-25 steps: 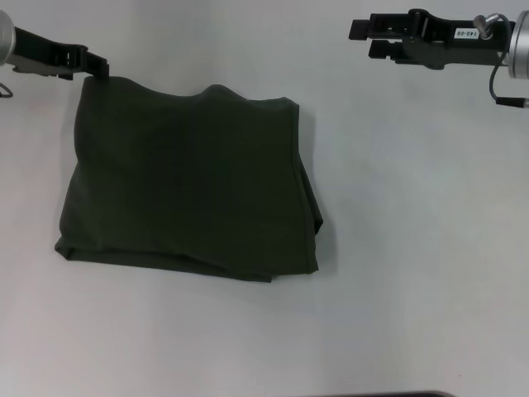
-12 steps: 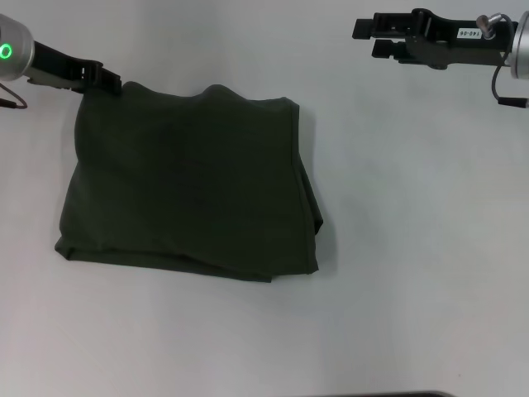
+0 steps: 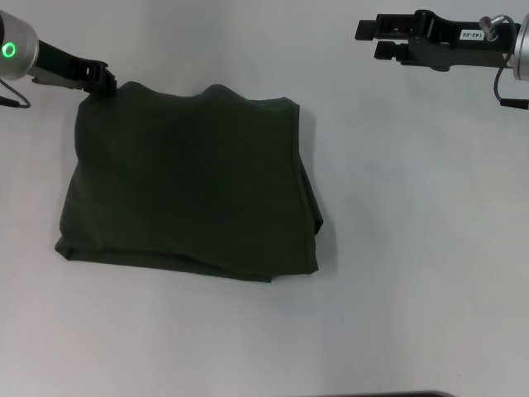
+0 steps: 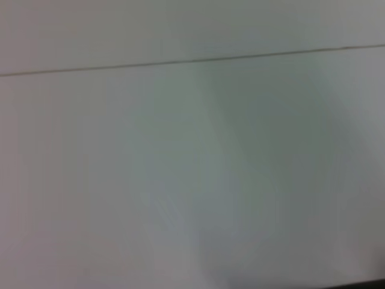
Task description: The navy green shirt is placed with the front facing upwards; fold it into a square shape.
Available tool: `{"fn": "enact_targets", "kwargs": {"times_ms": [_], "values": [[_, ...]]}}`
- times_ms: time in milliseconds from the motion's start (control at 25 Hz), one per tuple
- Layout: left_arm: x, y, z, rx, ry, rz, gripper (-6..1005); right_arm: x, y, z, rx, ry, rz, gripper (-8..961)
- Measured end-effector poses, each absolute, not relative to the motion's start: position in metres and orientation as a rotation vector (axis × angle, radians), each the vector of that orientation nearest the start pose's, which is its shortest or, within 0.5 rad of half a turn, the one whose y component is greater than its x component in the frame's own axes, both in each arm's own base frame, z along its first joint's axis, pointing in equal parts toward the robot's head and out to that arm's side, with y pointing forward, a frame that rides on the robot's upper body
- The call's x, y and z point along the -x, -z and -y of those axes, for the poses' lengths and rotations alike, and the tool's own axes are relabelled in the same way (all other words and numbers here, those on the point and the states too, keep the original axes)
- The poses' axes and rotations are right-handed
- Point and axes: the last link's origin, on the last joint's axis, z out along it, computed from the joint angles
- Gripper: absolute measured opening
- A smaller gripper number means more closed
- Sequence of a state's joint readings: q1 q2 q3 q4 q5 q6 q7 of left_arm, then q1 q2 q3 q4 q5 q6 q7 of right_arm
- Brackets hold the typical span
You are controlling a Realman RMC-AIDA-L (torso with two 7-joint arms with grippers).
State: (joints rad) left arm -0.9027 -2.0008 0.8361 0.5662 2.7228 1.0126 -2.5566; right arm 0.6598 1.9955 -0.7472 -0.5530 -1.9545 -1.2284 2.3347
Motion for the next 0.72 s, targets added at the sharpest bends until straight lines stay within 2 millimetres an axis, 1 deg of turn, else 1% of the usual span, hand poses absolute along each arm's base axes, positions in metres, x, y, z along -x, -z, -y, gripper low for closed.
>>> {"fn": "enact_targets", "kwargs": {"times_ms": [400,720], "values": [[0.259,-0.019,-0.444,2.105,-0.123,1.401,29,-0.26,-0.017,-0.399,2.111,-0.78,-1.778,656],[0.263,-0.028,-0.442,2.077,-0.111,1.417,30,-0.261,-0.017,-0.399,2.107,-0.781,-1.781,655]]}}
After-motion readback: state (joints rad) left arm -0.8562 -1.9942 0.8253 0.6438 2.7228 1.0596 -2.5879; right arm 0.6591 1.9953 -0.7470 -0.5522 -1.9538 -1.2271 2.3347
